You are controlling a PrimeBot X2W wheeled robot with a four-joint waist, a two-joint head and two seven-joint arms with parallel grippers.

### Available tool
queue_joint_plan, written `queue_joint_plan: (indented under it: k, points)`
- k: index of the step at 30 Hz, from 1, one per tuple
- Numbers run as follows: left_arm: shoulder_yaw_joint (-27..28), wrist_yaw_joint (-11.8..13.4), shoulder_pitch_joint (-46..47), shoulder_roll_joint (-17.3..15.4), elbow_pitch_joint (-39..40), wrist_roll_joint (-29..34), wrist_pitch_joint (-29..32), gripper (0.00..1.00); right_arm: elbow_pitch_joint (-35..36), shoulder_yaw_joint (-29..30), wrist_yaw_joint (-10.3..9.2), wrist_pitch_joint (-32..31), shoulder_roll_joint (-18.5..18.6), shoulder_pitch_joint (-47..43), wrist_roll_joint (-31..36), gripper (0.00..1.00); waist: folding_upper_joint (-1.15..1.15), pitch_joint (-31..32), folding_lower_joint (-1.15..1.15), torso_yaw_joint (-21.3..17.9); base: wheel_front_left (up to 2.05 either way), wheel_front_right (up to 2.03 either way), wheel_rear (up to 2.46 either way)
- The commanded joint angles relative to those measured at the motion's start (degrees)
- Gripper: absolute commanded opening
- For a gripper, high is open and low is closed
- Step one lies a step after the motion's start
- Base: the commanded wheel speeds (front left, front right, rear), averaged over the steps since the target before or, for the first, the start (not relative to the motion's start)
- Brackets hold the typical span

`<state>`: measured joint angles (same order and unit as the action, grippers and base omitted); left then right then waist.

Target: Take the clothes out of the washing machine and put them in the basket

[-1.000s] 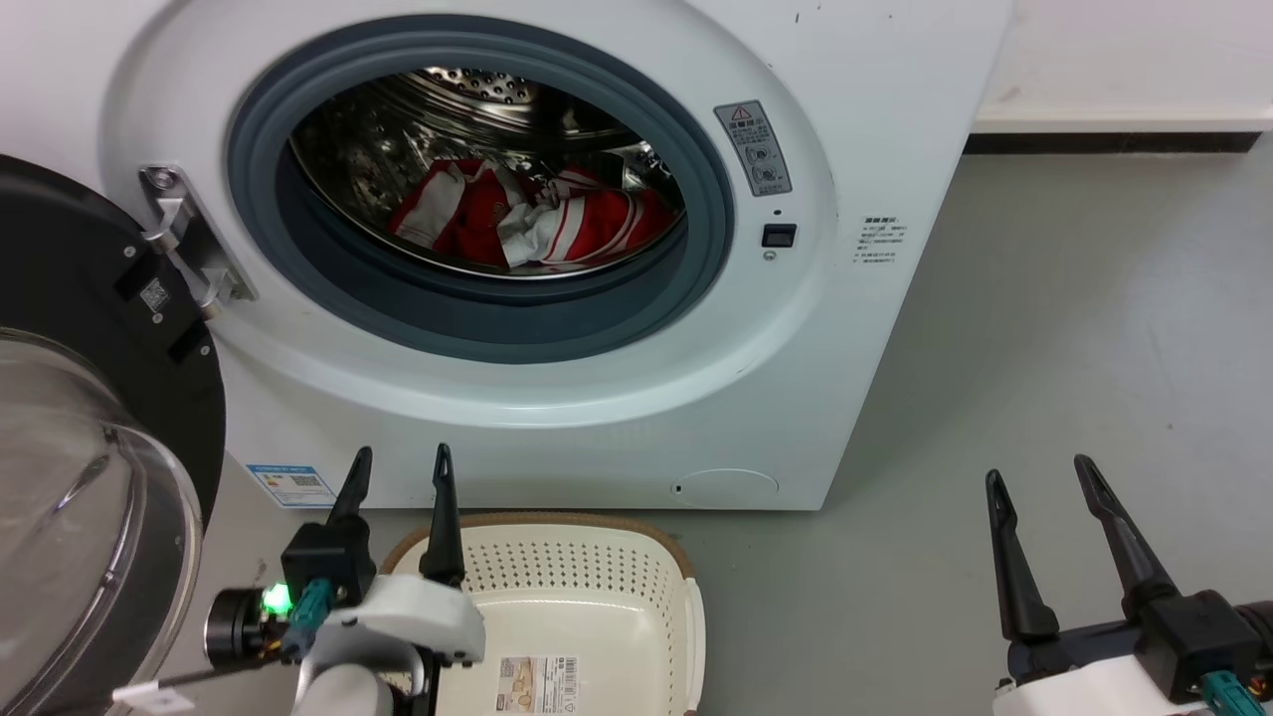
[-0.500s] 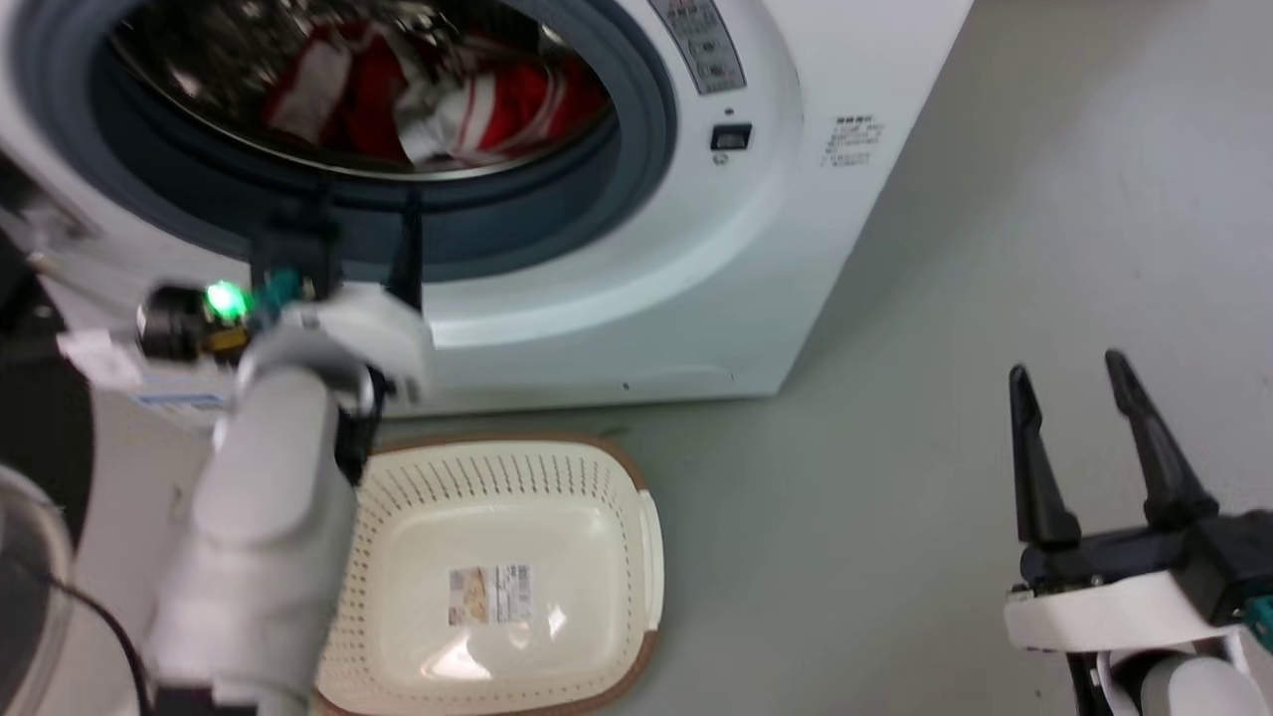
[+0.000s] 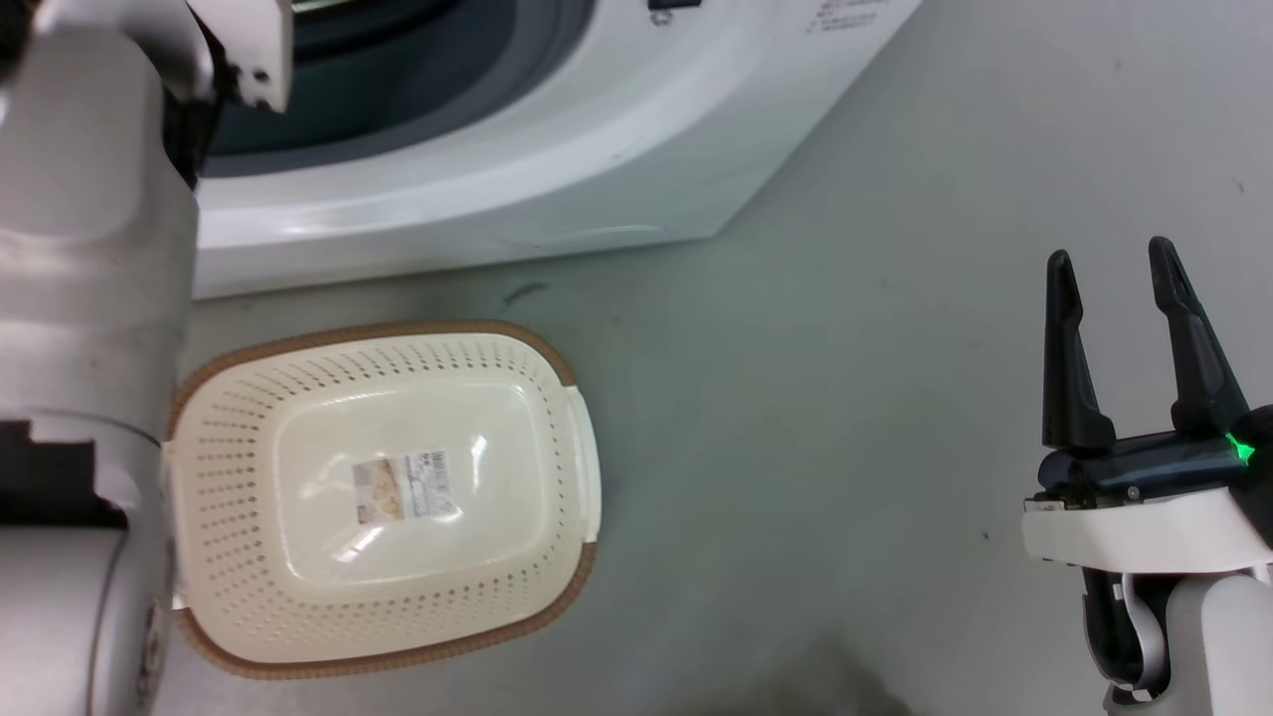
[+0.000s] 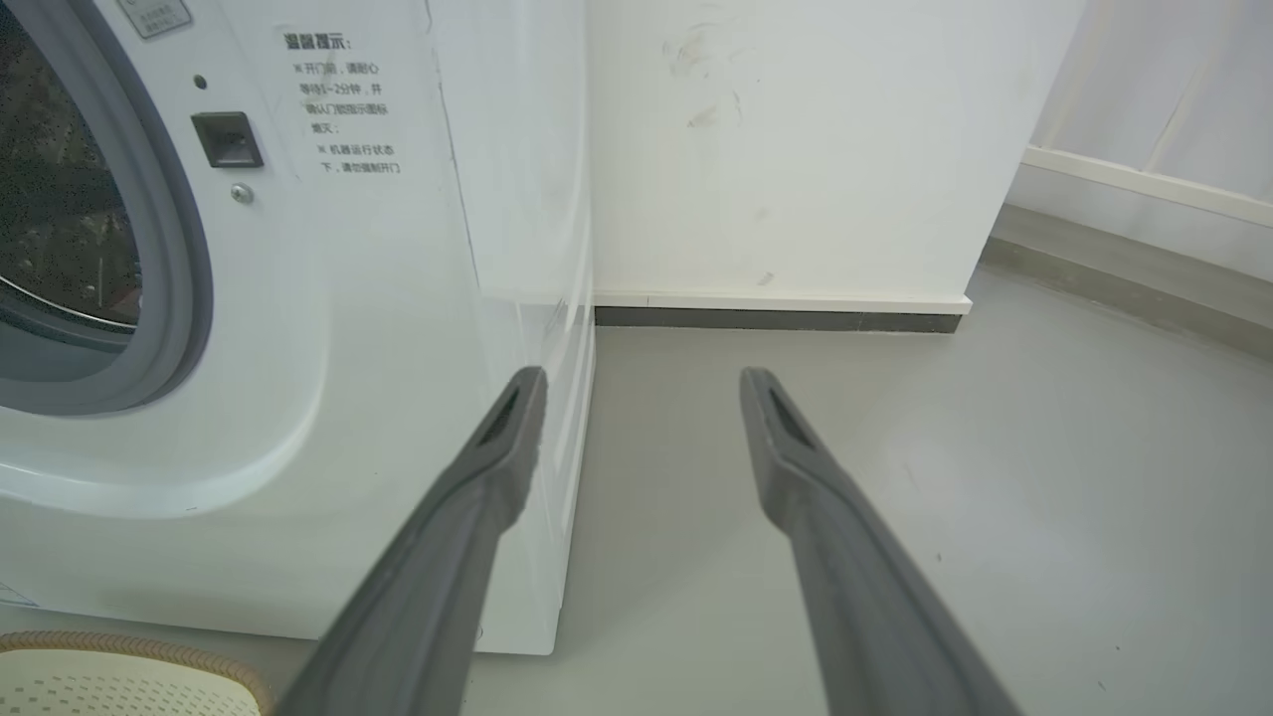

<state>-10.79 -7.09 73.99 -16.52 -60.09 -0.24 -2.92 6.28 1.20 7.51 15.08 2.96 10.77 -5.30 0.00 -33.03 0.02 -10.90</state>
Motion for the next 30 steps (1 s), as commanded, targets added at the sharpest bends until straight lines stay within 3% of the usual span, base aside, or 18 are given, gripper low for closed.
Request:
queue_joint_plan:
  k: [1, 20, 30]
  points:
    - [-0.7, -0.2, 1.9, -0.4, -1.1, -0.2, 1.5, 1.00, 0.2, -0.1, -0.04, 0.1, -0.2, 0.9, -0.7, 1.00, 0.00, -3.6, -0.02, -2.5, 0.00, 0.00, 0.00]
    - [-12.5, -0.3, 19.8, -6.4, -7.4, -12.0, 24.2, 1.00, 1.2, -3.1, -0.04, 0.1, -0.2, 2.0, -5.8, 1.00, 0.00, -13.2, -0.02, -8.6, 0.00, 0.00, 0.00]
    - [-17.4, -0.3, 21.4, -8.6, -7.4, -16.1, 30.5, 1.00, 1.4, -3.3, -0.04, 0.1, -0.1, 2.4, -6.7, 1.00, 0.00, -14.4, -0.02, -9.4, 0.00, 0.00, 0.00]
